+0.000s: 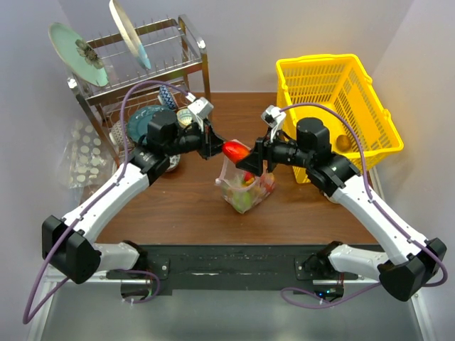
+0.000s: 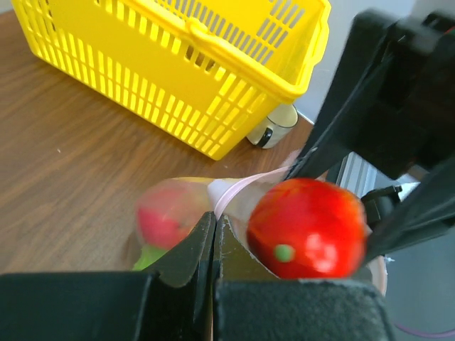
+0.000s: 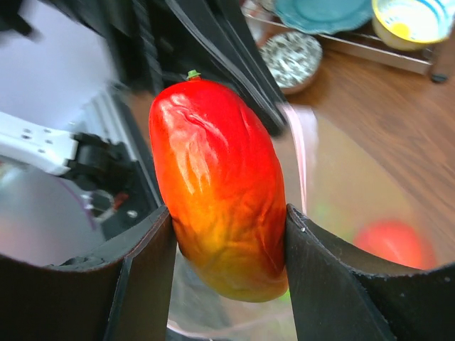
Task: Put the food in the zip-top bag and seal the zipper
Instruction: Place the fake fruit in the zipper food storage bag.
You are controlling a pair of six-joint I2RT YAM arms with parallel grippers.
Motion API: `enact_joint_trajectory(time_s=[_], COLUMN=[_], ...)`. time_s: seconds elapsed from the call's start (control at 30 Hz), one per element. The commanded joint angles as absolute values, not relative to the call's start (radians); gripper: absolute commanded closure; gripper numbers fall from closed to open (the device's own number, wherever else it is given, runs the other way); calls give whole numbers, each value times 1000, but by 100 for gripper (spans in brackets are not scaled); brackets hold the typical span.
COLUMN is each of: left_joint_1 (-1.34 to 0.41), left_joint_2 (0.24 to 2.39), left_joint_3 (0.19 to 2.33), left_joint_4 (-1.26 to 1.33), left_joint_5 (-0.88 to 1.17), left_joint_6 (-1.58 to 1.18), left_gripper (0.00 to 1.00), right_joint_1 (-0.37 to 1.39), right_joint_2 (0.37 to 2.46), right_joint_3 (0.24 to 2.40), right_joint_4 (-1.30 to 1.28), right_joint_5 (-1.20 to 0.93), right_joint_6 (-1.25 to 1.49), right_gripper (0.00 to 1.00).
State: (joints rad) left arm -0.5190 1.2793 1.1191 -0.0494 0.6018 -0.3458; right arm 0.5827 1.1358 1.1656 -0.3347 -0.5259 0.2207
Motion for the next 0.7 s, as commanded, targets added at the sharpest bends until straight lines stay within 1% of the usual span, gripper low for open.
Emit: enact_joint_trajectory(time_s=[0.0,0.13,0.17,0.2,0.27,0.33,0.53,0.63,0.67], left_joint_1=[-523,-523,-523,-523,-525,-523,-523,-523,-523], left_joint_2=[1275,1284,1284,1287,1287,1290,1293,1296,1298], left_joint_3=[1242,1279,1281,1282,1282,1281,1279,1288,1289], left_joint_4=[-132,-166,-169,-167,-166,-167,-170,-181,-183], left_joint_5=[571,569,571,572,571,566,548,532,529], left_joint_6=[-285,-279,-279,-279,-281,-279,-284,-282,-282], left_gripper=[100,100,100,100,100,100,100,100,100], right_joint_1=[584,584,584,586,586,584,584,584,586], right_joint_2=[1124,1120,1121,1121,1115,1109,1078,1080,1083], right_joint_3=[1213,1203,1204,1206,1213,1219,1258,1281,1292], right_joint_4=[-426,-439,-443,-452,-462,-469,-517,-569,-583], right_joint_5=[-423,-400,-397,-396,-384,-377,-322,-249,-235], right_joint_6=[130,121,120,117,115,114,133,158,164], right_gripper=[69,59,52,38,30,23,22,25,27])
